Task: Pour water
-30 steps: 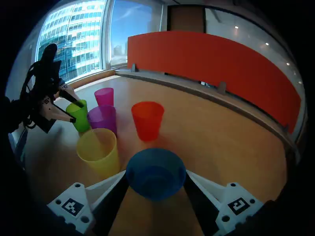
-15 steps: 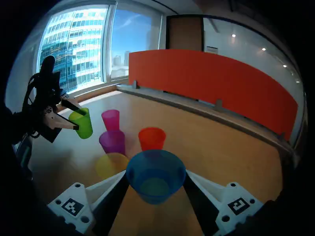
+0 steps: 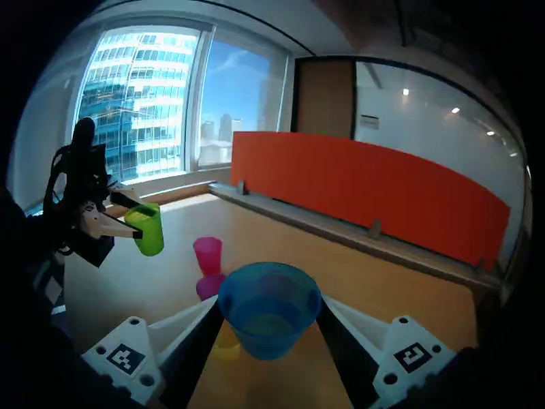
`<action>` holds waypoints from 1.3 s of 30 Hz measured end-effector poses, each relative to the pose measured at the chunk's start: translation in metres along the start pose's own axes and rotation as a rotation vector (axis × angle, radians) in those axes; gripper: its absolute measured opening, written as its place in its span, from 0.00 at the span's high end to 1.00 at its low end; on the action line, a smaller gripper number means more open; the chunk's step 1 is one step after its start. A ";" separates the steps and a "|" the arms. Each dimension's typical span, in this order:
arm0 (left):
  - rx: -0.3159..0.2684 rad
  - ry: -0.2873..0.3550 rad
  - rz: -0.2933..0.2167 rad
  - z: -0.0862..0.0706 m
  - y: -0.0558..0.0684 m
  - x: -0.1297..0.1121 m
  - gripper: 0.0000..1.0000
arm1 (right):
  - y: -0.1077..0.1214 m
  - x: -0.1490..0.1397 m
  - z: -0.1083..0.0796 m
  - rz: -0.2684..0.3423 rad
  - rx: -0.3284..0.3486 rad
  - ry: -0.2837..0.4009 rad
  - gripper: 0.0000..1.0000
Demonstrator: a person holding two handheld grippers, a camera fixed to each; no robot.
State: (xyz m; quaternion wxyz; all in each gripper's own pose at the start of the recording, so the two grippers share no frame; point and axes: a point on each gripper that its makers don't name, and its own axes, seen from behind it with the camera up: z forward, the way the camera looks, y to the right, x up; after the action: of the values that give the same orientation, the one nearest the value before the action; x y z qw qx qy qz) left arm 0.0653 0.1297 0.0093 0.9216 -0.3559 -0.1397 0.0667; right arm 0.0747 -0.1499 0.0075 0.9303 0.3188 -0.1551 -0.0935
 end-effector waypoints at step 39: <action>-0.050 0.224 -0.017 -0.029 0.059 0.079 0.12 | -0.036 0.090 -0.037 -0.065 0.042 0.258 0.09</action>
State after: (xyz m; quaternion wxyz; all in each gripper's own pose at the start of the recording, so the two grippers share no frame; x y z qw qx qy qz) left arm 0.1483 0.1725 -0.0340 0.9229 -0.3826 -0.0405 0.0150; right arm 0.1685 -0.1817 -0.0219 0.9322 0.3523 -0.0256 -0.0785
